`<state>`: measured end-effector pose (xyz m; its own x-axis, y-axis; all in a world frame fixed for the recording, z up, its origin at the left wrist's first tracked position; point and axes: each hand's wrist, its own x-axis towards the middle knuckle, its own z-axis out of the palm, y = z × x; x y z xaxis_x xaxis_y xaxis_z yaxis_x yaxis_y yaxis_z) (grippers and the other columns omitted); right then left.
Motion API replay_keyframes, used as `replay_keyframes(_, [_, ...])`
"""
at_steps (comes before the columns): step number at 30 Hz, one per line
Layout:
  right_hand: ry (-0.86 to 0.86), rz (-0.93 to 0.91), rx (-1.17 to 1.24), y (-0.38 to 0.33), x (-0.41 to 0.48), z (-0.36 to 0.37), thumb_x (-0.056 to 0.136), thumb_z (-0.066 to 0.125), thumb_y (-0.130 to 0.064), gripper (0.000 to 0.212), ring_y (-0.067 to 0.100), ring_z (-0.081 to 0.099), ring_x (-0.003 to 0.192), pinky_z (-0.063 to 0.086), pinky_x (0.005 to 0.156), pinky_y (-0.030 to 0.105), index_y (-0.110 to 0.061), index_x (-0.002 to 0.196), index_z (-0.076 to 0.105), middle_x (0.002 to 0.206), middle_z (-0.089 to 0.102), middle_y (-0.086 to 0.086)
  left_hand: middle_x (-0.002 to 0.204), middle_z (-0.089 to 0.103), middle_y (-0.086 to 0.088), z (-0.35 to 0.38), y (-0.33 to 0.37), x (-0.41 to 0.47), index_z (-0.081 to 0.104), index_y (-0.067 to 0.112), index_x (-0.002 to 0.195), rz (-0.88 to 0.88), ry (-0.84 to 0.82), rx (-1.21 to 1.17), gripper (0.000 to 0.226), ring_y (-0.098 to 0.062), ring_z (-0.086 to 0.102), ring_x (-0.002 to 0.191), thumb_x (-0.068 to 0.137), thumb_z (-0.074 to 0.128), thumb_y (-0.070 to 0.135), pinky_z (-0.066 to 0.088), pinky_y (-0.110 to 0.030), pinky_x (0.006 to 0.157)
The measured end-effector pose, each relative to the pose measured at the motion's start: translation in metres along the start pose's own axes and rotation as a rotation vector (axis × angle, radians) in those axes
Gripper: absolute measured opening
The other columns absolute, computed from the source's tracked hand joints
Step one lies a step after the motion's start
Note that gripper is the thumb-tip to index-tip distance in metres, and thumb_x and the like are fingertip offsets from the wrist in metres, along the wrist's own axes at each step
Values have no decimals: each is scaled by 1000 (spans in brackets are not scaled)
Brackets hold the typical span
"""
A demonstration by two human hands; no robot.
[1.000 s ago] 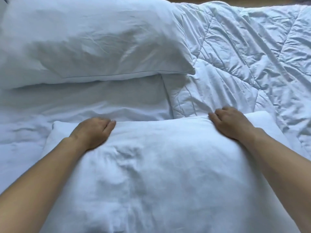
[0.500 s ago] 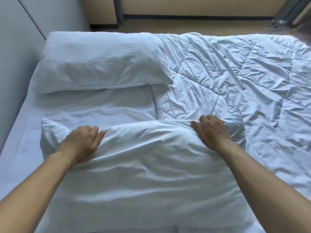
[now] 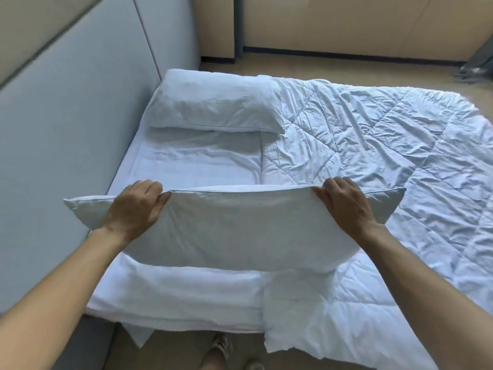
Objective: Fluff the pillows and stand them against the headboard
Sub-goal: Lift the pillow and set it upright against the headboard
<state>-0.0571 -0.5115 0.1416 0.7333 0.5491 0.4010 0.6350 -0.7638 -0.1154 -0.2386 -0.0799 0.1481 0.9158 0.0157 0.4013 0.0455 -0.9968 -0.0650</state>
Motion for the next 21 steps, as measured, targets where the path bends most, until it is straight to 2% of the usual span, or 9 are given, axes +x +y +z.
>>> replay_keyframes(3, [53, 50, 0, -4, -20, -5, 100, 49, -35, 38, 38, 53, 69, 48, 67, 47, -7, 74, 56, 70, 54, 13, 67, 49, -10, -8, 10, -25, 51, 8, 76, -38, 16, -23, 33, -33, 49, 63, 98, 49, 32, 42, -43, 58])
replay_keyframes(8, [-166, -31, -45, -12, -53, 26, 97, 40, -41, 47, 36, 56, 67, 52, 59, 45, -8, 69, 59, 67, 56, 11, 63, 50, -10, 35, 17, -78, 51, 8, 70, 7, -283, -54, 60, -34, 52, 57, 103, 21, 49, 45, -40, 51])
replay_keyframes(10, [-202, -2, -94, -19, -62, 37, 98, 38, -41, 46, 37, 57, 71, 50, 61, 44, -10, 73, 59, 71, 58, 11, 63, 51, -9, 49, 18, -93, 53, 10, 71, -8, -337, -56, 65, -33, 53, 58, 102, 15, 52, 42, -39, 53])
replay_keyframes(14, [-235, 68, -243, -11, -62, 38, 98, 43, -43, 43, 38, 53, 74, 43, 66, 45, -9, 78, 59, 75, 56, 13, 67, 50, -7, 47, -10, -99, 56, 10, 77, 39, -299, -56, 47, -31, 50, 60, 96, 37, 49, 38, -39, 55])
replay_keyframes(17, [-246, 93, -310, 0, -55, 34, 100, 35, -44, 49, 40, 54, 74, 41, 68, 47, -7, 77, 57, 73, 56, 16, 67, 49, -8, 46, -39, -101, 54, 9, 77, 49, -283, 1, 42, -31, 50, 59, 101, 36, 39, 38, -41, 53])
replay_keyframes(21, [-217, 3, -305, 8, -42, 41, 101, 33, -44, 50, 39, 52, 68, 42, 61, 47, -7, 73, 51, 70, 51, 15, 64, 46, -6, 53, -51, -100, 50, 11, 76, 50, -259, -10, 38, -28, 47, 55, 104, 37, 33, 40, -39, 50])
